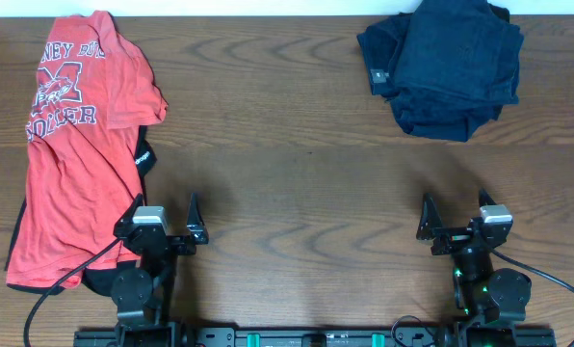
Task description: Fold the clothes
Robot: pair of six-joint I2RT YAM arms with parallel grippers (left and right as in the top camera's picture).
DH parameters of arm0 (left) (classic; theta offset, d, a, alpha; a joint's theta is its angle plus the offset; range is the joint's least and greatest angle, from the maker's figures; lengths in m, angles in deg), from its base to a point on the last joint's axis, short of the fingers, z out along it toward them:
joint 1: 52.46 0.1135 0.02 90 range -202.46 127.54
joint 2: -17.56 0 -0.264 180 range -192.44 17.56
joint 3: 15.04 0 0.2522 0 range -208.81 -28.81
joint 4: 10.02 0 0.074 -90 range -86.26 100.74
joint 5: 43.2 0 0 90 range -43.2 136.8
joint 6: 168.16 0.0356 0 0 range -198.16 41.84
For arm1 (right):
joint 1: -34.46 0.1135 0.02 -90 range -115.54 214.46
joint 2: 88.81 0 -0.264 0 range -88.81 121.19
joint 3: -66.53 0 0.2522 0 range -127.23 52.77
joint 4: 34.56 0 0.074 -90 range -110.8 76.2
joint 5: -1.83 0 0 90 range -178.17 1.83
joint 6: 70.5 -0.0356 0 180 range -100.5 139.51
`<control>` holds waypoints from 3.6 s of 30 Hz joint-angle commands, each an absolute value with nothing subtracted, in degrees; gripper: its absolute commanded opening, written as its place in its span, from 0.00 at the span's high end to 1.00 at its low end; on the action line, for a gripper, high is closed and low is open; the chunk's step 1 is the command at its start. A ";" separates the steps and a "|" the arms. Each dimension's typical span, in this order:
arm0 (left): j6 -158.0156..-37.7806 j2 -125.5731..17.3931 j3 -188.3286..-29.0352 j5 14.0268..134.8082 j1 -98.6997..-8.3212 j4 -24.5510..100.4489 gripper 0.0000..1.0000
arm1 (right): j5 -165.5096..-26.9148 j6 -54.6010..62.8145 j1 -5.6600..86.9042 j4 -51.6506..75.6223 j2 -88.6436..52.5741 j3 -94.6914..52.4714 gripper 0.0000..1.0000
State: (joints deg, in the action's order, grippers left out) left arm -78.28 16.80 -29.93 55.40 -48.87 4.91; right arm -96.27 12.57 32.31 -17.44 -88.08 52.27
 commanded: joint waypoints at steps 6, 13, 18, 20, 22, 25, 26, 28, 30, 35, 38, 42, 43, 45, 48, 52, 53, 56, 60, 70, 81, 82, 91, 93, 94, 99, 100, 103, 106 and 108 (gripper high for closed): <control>-77.98 16.89 -29.04 56.23 -48.63 7.05 0.02 | -96.07 12.74 32.98 -17.31 -88.42 52.45 0.01; -77.98 16.89 -29.04 56.23 -48.63 7.03 0.02 | -96.09 12.74 32.98 -17.31 -88.42 52.45 0.01; -77.98 16.89 -29.04 56.23 -48.63 7.03 0.02 | -96.09 12.74 32.98 -17.31 -88.42 52.45 0.01; -77.98 16.89 -29.04 56.23 -48.63 7.03 0.02 | -96.09 12.74 32.98 -17.31 -88.42 52.45 0.01; -77.98 16.89 -29.04 56.23 -48.63 7.03 0.02 | -96.07 12.74 32.98 -17.31 -88.42 52.45 0.01; -77.98 16.89 -29.04 56.23 -48.63 7.03 0.02 | -96.09 12.74 32.98 -17.31 -88.42 52.45 0.01; -77.98 16.89 -29.04 56.23 -48.63 7.03 0.02 | -96.09 12.74 32.98 -17.31 -88.42 52.45 0.01; -77.98 16.89 -29.04 56.23 -48.63 7.03 0.02 | -96.09 12.74 32.98 -17.31 -88.42 52.45 0.01; -77.98 16.89 -29.04 56.23 -48.63 7.05 0.02 | -96.07 12.74 32.98 -17.31 -88.42 52.45 0.01; -77.98 16.89 -29.04 56.23 -48.63 7.03 0.02 | -96.07 12.74 32.98 -17.31 -88.42 52.45 0.01; -77.98 16.89 -29.04 56.23 -48.63 7.03 0.02 | -96.09 12.74 32.98 -17.31 -88.42 52.45 0.01; -77.98 16.89 -29.04 56.23 -48.63 7.03 0.02 | -96.07 12.74 32.98 -17.31 -88.42 52.45 0.01; -77.98 16.89 -29.04 56.23 -48.63 7.03 0.02 | -96.07 12.74 32.98 -17.31 -88.42 52.45 0.01; -77.98 16.89 -29.04 56.23 -48.63 7.03 0.02 | -96.07 12.74 32.98 -17.31 -88.42 52.45 0.01; -77.98 16.89 -29.04 56.23 -48.63 7.03 0.02 | -96.07 12.74 32.98 -17.31 -88.42 52.45 0.01; -77.98 16.89 -29.04 56.23 -48.63 7.03 0.02 | -96.07 12.74 32.98 -17.31 -88.42 52.45 0.01; -77.98 16.89 -29.04 56.23 -48.63 6.99 0.02 | -96.07 12.74 32.98 -17.31 -88.42 52.45 0.01; -77.95 16.89 -29.04 56.23 -48.63 6.99 0.02 | -96.07 12.74 32.98 -17.31 -88.42 52.45 0.01; -77.98 16.89 -29.04 56.23 -48.63 6.99 0.02 | -96.09 12.74 32.98 -17.31 -88.42 52.45 0.01; -77.95 16.89 -29.04 56.23 -48.63 6.97 0.02 | -96.07 12.74 32.98 -17.31 -88.42 52.45 0.01; -77.98 16.89 -29.04 56.23 -48.63 6.97 0.02 | -96.07 12.74 32.98 -17.31 -88.42 52.45 0.01; -77.95 16.89 -29.04 56.23 -48.63 6.97 0.02 | -96.07 12.74 32.98 -17.31 -88.42 52.45 0.01; -77.95 16.89 -29.04 56.23 -48.63 6.94 0.02 | -96.07 12.74 32.98 -17.34 -88.42 52.45 0.01; -77.95 16.89 -29.04 56.23 -48.63 6.94 0.02 | -96.09 12.74 32.98 -17.62 -88.42 52.45 0.01; -77.95 16.89 -29.04 56.21 -48.63 6.94 0.02 | -96.09 12.74 32.98 -17.51 -88.42 52.45 0.01; -77.95 16.89 -29.04 56.23 -48.63 6.94 0.02 | -92.57 13.96 32.98 -17.97 -88.42 52.45 0.01; -77.95 16.89 -29.04 56.23 -48.63 6.94 0.02 | -91.79 13.79 32.98 -18.76 -88.42 52.45 0.01; -77.74 16.89 -29.04 52.36 -48.60 6.94 0.02 | -93.58 13.79 32.98 -21.93 -88.42 52.45 0.01; -78.65 16.89 -29.06 51.49 -48.63 6.40 0.02 | -96.09 13.81 32.98 -24.55 -88.42 52.45 0.01; -78.85 16.89 -29.38 51.73 -48.63 5.50 0.02 | -97.75 13.83 32.98 -25.68 -88.42 52.43 0.01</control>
